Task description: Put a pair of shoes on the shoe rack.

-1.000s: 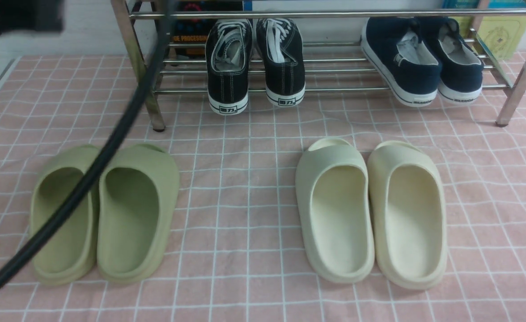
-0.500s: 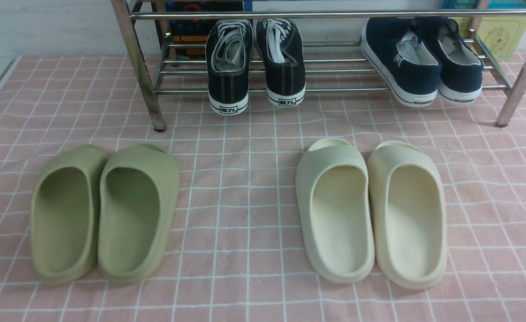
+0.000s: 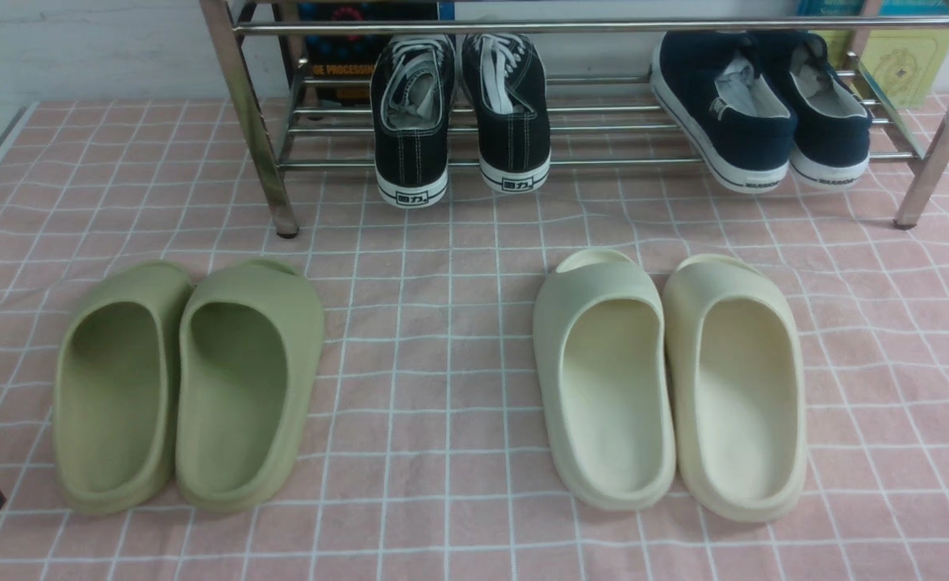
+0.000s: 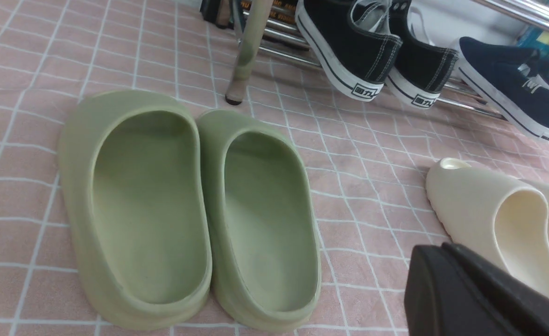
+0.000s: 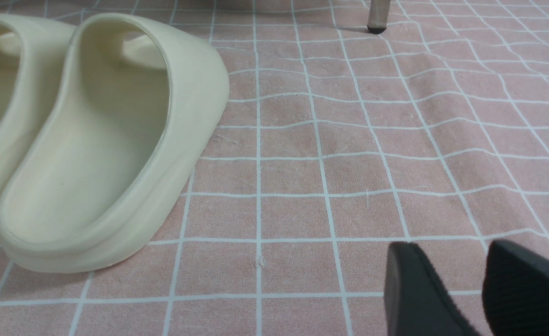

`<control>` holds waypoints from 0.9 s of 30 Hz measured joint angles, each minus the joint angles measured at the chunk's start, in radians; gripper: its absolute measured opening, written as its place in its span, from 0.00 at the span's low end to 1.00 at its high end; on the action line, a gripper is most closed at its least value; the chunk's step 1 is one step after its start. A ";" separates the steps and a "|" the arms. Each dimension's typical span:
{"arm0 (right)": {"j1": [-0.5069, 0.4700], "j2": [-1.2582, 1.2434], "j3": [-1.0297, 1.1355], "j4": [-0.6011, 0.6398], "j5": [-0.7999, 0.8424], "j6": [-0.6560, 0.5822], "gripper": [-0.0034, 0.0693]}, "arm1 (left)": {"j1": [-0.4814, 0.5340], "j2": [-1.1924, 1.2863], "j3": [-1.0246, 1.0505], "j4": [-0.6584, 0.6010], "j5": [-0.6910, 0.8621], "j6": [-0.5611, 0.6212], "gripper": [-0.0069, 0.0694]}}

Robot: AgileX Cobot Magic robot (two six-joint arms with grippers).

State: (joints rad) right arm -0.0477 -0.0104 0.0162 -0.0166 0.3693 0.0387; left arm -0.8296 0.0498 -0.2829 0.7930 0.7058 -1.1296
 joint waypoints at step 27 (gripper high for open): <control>0.000 0.000 0.000 0.000 0.000 0.000 0.38 | 0.687 -0.060 0.304 -0.564 -1.288 1.161 0.14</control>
State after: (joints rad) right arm -0.0477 -0.0104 0.0162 -0.0166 0.3693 0.0387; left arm -0.1427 -0.0103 0.0211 0.2289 -0.5825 0.0318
